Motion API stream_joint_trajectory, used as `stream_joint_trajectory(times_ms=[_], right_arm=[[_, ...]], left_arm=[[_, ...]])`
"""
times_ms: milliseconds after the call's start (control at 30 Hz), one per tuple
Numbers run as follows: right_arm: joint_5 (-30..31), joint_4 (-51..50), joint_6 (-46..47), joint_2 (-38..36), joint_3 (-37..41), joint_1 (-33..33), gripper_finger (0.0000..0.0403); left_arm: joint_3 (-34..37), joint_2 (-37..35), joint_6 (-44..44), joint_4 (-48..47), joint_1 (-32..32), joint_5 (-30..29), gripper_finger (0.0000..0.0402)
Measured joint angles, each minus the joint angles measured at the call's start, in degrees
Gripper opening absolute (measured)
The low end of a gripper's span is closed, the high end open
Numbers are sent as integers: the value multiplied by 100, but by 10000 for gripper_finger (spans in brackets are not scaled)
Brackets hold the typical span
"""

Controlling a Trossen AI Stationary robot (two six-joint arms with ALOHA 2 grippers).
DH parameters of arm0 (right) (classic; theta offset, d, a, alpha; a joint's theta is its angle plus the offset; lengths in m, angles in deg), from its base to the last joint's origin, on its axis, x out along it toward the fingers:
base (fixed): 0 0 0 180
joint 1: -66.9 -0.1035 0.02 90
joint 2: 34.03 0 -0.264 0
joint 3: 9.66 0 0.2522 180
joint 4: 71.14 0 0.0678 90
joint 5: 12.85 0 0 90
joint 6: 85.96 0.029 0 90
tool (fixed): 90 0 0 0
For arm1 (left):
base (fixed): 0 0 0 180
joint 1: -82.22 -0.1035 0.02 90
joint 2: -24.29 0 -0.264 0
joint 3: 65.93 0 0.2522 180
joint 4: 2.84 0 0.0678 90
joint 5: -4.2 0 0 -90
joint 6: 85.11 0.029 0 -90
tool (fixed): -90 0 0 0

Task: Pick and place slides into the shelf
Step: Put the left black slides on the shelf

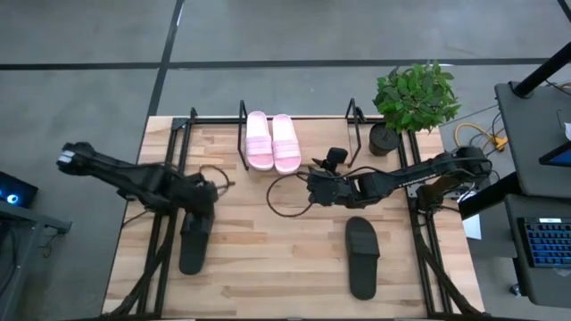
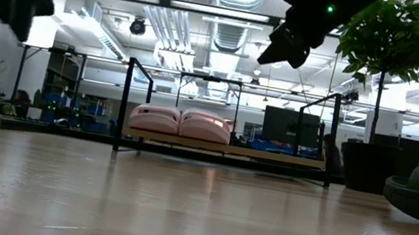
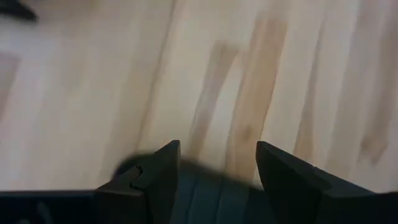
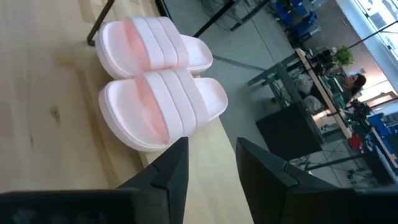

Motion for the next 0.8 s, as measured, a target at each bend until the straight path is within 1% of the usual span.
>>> stream_joint_trajectory(times_ms=[200, 267, 333, 400, 467, 600, 800], right_arm=[[-8, 100, -109, 0, 0, 4, 124], [-7, 111, -109, 0, 0, 6, 125], [-7, 118, -108, 0, 0, 7, 125], [-9, 124, -104, 0, 0, 4, 122], [-9, 138, -107, 0, 0, 4, 120], [-9, 145, -103, 0, 0, 4, 116], [-11, 147, -65, 0, 0, 4, 118]], left_arm=[[-516, 1135, -382, -396, 737, -65, 196], [-762, 1509, -566, -739, 1016, -314, 196], [-991, 1899, -824, -1323, 1327, -642, 196], [-1176, 2248, -1181, -1875, 1644, -927, 196], [-1297, 2526, -1583, -2320, 1934, -1089, 196], [-1366, 2872, -2135, -2422, 2388, -1149, 196], [-1333, 3253, -2765, -2445, 2777, -893, 196]])
